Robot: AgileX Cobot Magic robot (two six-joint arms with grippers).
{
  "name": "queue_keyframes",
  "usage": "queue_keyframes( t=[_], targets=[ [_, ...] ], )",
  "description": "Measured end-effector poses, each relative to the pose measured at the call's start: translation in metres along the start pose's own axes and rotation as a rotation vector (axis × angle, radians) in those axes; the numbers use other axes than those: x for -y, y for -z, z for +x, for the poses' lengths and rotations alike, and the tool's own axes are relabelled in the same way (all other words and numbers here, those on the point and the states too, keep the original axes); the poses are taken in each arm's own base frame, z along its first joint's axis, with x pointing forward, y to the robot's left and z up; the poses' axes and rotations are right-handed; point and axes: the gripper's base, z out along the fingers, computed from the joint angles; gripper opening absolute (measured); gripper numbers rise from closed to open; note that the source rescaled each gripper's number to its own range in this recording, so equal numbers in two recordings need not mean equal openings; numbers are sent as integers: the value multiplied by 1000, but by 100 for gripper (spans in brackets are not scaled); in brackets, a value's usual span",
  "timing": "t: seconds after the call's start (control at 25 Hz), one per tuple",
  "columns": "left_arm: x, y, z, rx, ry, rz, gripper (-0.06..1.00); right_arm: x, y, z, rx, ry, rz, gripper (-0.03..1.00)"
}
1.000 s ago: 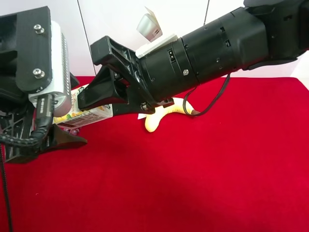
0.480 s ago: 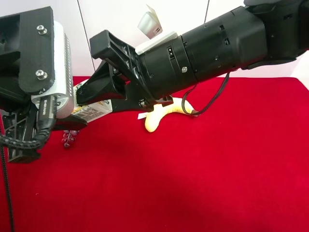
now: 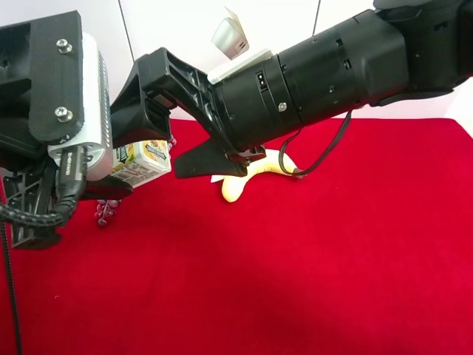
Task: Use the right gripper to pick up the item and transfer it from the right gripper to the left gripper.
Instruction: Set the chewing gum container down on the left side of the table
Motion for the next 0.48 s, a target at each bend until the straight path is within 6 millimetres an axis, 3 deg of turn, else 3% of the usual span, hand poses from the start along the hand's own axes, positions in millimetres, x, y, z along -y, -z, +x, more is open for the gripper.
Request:
queue_keyframes(
  t=[0.48],
  targets=[
    [2, 0, 3, -34, 0, 21, 2, -11, 13, 7, -62, 32, -18, 91]
  ],
)
